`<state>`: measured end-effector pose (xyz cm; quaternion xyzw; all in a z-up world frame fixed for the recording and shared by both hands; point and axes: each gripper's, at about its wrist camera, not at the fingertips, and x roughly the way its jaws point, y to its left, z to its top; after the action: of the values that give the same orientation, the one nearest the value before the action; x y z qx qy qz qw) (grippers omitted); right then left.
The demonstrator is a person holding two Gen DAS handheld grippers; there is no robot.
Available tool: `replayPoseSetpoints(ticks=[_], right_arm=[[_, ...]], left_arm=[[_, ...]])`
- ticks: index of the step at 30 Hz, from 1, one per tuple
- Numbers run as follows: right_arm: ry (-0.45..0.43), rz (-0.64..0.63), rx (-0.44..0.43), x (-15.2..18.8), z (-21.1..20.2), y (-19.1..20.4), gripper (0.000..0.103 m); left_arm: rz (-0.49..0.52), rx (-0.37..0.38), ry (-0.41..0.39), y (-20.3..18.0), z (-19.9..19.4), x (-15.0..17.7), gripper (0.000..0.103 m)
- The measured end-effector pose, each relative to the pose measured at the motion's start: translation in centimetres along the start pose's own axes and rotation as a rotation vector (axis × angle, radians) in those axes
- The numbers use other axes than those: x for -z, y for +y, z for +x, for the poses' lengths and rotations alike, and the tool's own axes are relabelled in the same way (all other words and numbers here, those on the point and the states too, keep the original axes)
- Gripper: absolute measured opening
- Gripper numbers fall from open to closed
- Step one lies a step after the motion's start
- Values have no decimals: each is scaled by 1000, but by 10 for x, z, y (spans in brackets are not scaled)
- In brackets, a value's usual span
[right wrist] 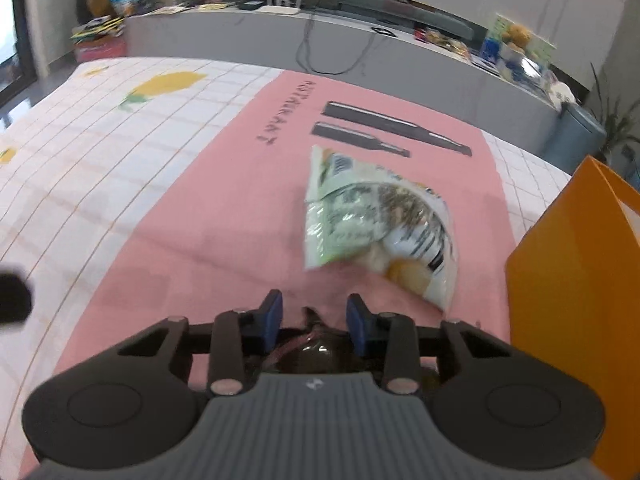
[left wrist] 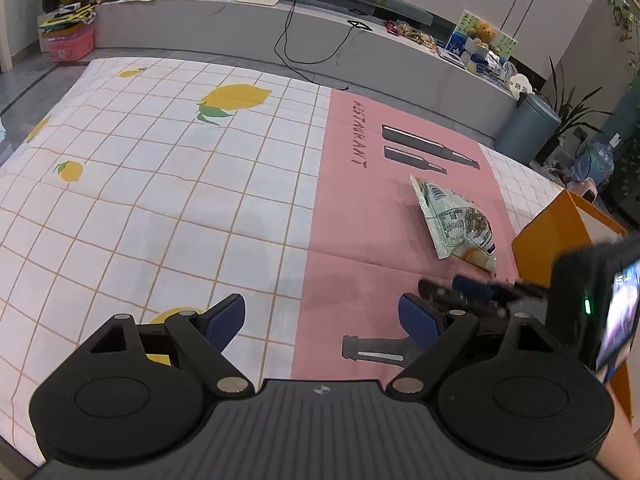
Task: Organize snacks
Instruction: 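Grasp the white green-label snack packet with the right tool, then grasp the dark chocolate packet with left tool while right lifts white packet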
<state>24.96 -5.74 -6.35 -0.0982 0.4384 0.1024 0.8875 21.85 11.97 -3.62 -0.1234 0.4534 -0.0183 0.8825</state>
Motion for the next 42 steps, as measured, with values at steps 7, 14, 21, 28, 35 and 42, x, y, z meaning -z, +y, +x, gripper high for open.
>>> replayPoseSetpoints(ticks=[7,14,21,28,35,42], right_arm=[[5,-13,-138,23,-23,27,30],[4,13,-219,31,-41,29,45],[-152,145,-211,16,-80,-11,73],[-188,213,-88,-5,-76,-43,79],[-132,247,-24,-21,-36,-61,76],[-94,214,-2,-40,8,-64,86]], left_arm=[[-36,17,-18,12,-11,0,101],[-71,11,-7,25,-11,0,101],[-49,37,5,20,-9,1,101],[21,106,69,-5,4,13,101],[84,130,109,-32,20,23,101],[90,168,154,-50,32,31,101]])
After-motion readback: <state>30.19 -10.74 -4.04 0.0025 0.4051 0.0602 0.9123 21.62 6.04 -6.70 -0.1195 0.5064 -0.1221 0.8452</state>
